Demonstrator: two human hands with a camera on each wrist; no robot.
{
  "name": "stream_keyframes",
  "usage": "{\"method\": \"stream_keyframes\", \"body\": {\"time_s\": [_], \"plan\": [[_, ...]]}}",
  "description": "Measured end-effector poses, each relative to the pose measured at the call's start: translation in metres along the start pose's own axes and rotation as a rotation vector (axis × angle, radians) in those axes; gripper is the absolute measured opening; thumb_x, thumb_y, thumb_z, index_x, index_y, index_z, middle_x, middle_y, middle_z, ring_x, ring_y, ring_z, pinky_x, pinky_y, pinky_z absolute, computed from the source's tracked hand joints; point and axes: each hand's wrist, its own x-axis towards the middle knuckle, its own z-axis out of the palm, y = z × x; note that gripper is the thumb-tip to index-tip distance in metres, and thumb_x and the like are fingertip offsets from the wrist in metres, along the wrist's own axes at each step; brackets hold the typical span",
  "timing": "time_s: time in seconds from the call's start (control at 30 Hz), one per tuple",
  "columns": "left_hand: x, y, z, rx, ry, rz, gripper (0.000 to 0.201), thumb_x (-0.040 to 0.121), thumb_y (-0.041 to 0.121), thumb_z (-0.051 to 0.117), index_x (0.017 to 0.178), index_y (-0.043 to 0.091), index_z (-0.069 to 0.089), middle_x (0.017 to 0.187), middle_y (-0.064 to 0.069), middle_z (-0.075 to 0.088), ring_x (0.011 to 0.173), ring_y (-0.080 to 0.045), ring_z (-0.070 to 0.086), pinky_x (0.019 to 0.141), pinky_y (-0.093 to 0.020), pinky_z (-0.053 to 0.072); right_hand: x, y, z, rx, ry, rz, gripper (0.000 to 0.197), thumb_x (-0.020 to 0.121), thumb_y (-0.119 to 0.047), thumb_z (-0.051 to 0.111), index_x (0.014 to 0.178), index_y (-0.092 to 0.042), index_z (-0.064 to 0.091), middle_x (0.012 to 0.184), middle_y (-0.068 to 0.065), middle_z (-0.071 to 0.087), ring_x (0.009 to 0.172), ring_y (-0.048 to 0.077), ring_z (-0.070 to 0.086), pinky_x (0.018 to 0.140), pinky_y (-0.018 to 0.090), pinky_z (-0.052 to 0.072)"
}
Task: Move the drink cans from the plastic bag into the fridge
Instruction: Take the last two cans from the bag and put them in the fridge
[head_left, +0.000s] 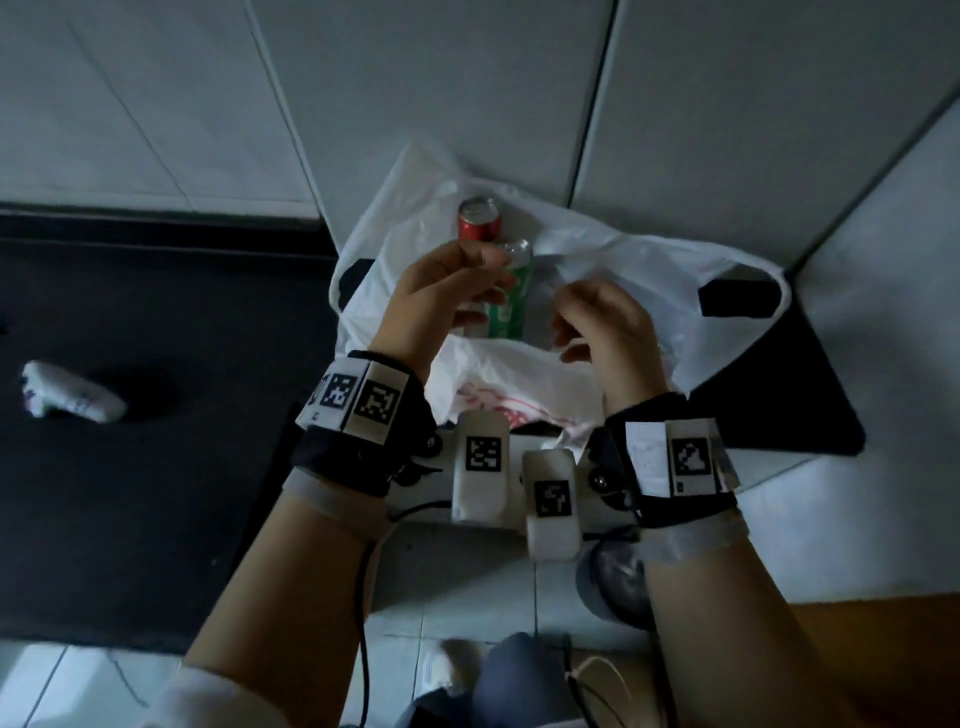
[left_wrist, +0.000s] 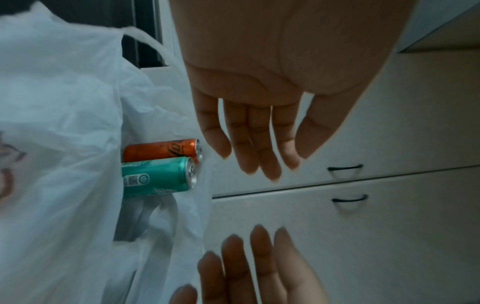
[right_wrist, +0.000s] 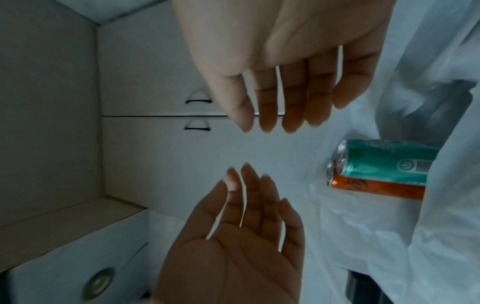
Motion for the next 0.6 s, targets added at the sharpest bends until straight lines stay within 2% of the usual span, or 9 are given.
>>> {"method": "stream_keyframes", "body": {"time_s": [0.07, 0.13, 0.2, 0.27, 0.3, 0.37, 0.43, 0.5, 0.6], "plan": [[0.034, -0.012, -0.001, 0.002, 0.041, -0.05, 0.015, 0.081, 0.008, 0.055, 0.08, 0.023, 0.058, 0.077, 0.005, 0.064, 0.072, -0.009, 0.058, 0.064, -0.019, 0.046, 0.03, 0.016, -0.004, 0.018, 0.05, 0.074, 0.014, 0.082, -0.013, 0.06, 0.072, -0.021, 0.055, 0.063, -0.005, 0.057, 0.06, 0.008, 0.052, 0.052, 0.018, 0.043], [0.07, -0.026, -0.002, -0.012, 0.119, -0.096, 0.02, 0.084, -0.002, 0.05, 0.091, 0.017, 0.055, 0.082, 0.003, 0.059, 0.069, -0.005, 0.056, 0.056, -0.014, 0.048, 0.062, 0.036, -0.003, 0.051, 0.068, 0.156, 0.014, 0.08, -0.01, 0.063, 0.085, -0.021, 0.056, 0.075, -0.004, 0.057, 0.07, 0.01, 0.054, 0.059, 0.019, 0.044], [0.101, -0.042, -0.002, -0.016, 0.194, -0.151, 0.031, 0.084, -0.006, 0.048, 0.111, 0.009, 0.048, 0.087, 0.002, 0.055, 0.072, -0.006, 0.054, 0.048, -0.008, 0.047, 0.09, 0.055, -0.002, 0.03, 0.028, 0.246, 0.036, 0.075, -0.006, 0.068, 0.106, -0.018, 0.052, 0.095, -0.002, 0.056, 0.09, 0.014, 0.056, 0.073, 0.023, 0.048], [0.128, -0.058, -0.001, -0.003, 0.247, -0.193, 0.044, 0.084, -0.008, 0.048, 0.127, 0.001, 0.038, 0.097, -0.001, 0.054, 0.074, -0.008, 0.052, 0.045, -0.008, 0.046, 0.116, 0.067, 0.002, -0.022, -0.053, 0.271, 0.061, 0.067, 0.0, 0.073, 0.118, -0.018, 0.047, 0.114, -0.001, 0.051, 0.112, 0.021, 0.051, 0.092, 0.037, 0.049], [0.141, -0.067, -0.002, 0.013, 0.272, -0.211, 0.049, 0.084, -0.008, 0.048, 0.13, 0.0, 0.034, 0.104, -0.005, 0.053, 0.076, -0.011, 0.054, 0.045, -0.008, 0.046, 0.128, 0.071, 0.004, -0.047, -0.097, 0.269, 0.069, 0.062, 0.004, 0.075, 0.12, -0.018, 0.046, 0.117, -0.001, 0.049, 0.118, 0.023, 0.048, 0.099, 0.045, 0.046], [0.164, -0.082, -0.007, 0.038, 0.317, -0.239, 0.054, 0.083, -0.009, 0.05, 0.133, 0.002, 0.031, 0.12, -0.011, 0.052, 0.096, -0.024, 0.058, 0.055, -0.014, 0.051, 0.148, 0.078, 0.009, -0.106, -0.179, 0.255, 0.075, 0.055, 0.009, 0.078, 0.119, -0.015, 0.048, 0.116, 0.0, 0.051, 0.119, 0.023, 0.048, 0.104, 0.05, 0.041], [0.183, -0.094, -0.013, 0.07, 0.336, -0.265, 0.059, 0.079, -0.009, 0.054, 0.132, 0.006, 0.034, 0.13, -0.016, 0.052, 0.116, -0.032, 0.054, 0.079, -0.029, 0.053, 0.161, 0.083, 0.013, -0.194, -0.291, 0.232, 0.072, 0.049, 0.002, 0.082, 0.112, -0.018, 0.053, 0.118, 0.0, 0.058, 0.117, 0.02, 0.051, 0.103, 0.049, 0.042], [0.194, -0.101, -0.018, 0.117, 0.332, -0.305, 0.065, 0.073, -0.009, 0.061, 0.13, 0.011, 0.039, 0.129, -0.014, 0.056, 0.117, -0.03, 0.055, 0.097, -0.043, 0.048, 0.168, 0.09, 0.017, -0.279, -0.412, 0.214, 0.074, 0.05, -0.005, 0.084, 0.117, -0.014, 0.056, 0.125, 0.005, 0.061, 0.117, 0.016, 0.052, 0.102, 0.044, 0.044], [0.202, -0.105, -0.02, 0.184, 0.288, -0.315, 0.071, 0.065, -0.006, 0.072, 0.128, 0.012, 0.044, 0.124, -0.012, 0.061, 0.112, -0.025, 0.059, 0.096, -0.041, 0.049, 0.17, 0.097, 0.021, -0.301, -0.492, 0.226, 0.076, 0.059, 0.004, 0.08, 0.127, -0.005, 0.048, 0.132, 0.011, 0.055, 0.119, 0.016, 0.049, 0.1, 0.03, 0.046]]}}
